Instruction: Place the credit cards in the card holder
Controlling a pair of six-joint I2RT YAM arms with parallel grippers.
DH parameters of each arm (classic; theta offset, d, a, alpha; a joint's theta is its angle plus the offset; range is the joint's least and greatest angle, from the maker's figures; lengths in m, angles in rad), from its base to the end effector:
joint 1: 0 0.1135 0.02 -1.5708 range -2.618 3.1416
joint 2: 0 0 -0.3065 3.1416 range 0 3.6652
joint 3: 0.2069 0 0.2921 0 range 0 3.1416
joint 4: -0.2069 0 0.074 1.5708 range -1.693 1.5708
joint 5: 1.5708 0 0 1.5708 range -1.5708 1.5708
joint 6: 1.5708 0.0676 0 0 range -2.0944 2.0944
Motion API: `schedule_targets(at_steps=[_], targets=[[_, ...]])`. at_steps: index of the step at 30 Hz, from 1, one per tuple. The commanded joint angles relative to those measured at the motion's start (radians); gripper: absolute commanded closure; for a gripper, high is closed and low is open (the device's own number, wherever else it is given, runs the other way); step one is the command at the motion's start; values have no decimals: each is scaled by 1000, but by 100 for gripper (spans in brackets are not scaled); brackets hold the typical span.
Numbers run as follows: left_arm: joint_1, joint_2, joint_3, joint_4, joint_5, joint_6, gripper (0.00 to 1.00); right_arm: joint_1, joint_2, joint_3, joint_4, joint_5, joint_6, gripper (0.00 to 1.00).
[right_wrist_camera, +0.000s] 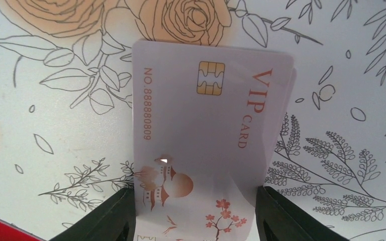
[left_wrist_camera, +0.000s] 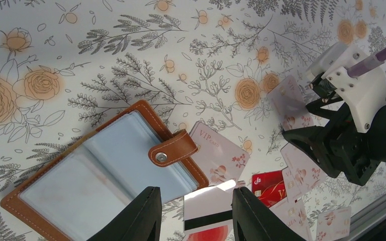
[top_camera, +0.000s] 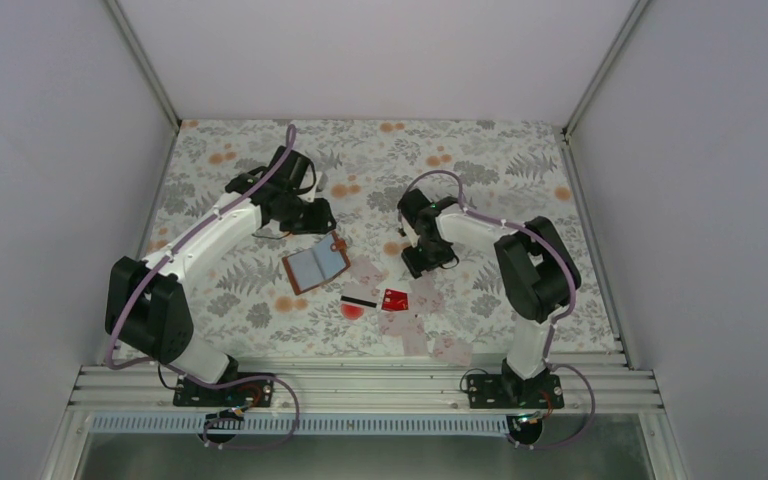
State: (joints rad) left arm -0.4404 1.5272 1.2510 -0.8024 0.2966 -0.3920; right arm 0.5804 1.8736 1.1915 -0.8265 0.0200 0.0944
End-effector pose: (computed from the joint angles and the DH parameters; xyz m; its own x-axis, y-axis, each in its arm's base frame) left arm 0.3204 -0.1729 0.2773 -0.9402 0.0392 -0.3383 0.1877 0.8886 -0.4186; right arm 0.3185 0.2072 0.1311 -0.8825 -0.4660 -0.0638 -0.4661 0.8846 -0.0140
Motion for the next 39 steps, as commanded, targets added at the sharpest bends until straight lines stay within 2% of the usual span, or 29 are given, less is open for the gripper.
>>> schedule_targets(at_steps=[1, 7, 14, 21, 27, 34, 36, 39], targets=[[6, 1, 13, -4, 9, 16, 63, 5, -10, 19, -36, 58, 27, 42], [5, -5, 6, 0, 13, 12, 63, 4, -70, 79, -82, 13, 45, 41], [6, -8, 13, 1, 23, 7, 63, 4, -129, 60, -69, -81, 70, 39], [6, -8, 8, 11, 40, 0, 63, -8, -105, -5, -31, -15, 103, 18], [5, -12, 8, 8, 39, 5, 63, -48, 12, 39, 0, -4, 82, 16], [6, -41, -33, 12, 29, -6, 63, -55, 85, 15, 29, -3, 63, 20], [5, -48, -44, 14, 29, -8, 63, -55, 94, 0, 41, -5, 61, 25], [6, -50, -47, 15, 26, -7, 63, -54, 113, -6, 43, 23, 57, 39]])
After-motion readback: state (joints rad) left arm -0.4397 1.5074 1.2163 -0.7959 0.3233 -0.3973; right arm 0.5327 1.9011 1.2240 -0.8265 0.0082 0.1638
